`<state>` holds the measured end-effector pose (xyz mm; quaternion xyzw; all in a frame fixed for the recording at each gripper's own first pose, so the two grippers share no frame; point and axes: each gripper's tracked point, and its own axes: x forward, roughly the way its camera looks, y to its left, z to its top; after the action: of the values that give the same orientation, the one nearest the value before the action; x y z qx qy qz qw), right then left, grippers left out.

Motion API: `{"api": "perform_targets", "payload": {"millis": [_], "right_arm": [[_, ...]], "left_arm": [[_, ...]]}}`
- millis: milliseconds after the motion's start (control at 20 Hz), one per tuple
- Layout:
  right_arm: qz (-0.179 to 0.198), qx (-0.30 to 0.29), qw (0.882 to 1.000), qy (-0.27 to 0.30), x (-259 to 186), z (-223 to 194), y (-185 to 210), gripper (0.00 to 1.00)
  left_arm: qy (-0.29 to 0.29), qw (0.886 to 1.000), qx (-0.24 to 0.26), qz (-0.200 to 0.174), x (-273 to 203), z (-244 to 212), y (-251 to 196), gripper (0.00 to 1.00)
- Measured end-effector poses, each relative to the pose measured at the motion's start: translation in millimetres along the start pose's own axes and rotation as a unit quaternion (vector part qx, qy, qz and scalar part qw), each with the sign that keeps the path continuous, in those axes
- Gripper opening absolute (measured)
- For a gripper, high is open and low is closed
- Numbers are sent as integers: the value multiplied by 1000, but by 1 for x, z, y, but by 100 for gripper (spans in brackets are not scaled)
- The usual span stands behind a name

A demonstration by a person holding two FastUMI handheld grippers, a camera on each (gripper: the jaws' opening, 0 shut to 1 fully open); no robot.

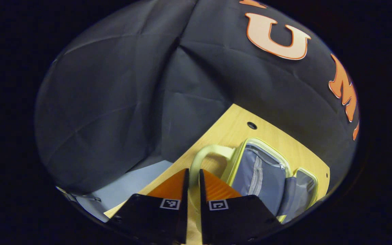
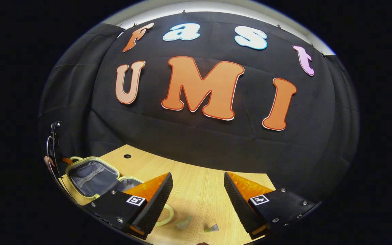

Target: First open the suitcase, pack the skin care products into it, and then close the suitcase.

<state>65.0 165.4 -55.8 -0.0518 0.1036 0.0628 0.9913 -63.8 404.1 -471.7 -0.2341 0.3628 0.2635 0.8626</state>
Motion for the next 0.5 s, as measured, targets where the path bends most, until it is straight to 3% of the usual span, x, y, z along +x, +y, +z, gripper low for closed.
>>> {"api": "perform_targets", "payload": {"millis": [50,100,150,200,300,500], "right_arm": [[0,-1,1000,1,0,-1,-1,95],[1,-1,1000,1,0,-2,0,95],[2,-1,1000,-2,-1,-1,-1,96],[3,-2,1000,-6,-2,0,-1,95],[8,-1,1000,-15,-2,-2,-3,95],[16,12,1000,-21,-3,-7,-18,96]], "left_arm": [[-7,1000,-8,-14,-3,4,-4,27],[-18,999,-15,-31,-9,11,-11,29],[-27,998,-19,-44,-20,13,-23,47],[-39,998,-19,-54,-29,20,-33,48],[-78,995,-2,-63,-59,34,-63,85],[-136,985,53,-92,-118,50,-130,87]]}}
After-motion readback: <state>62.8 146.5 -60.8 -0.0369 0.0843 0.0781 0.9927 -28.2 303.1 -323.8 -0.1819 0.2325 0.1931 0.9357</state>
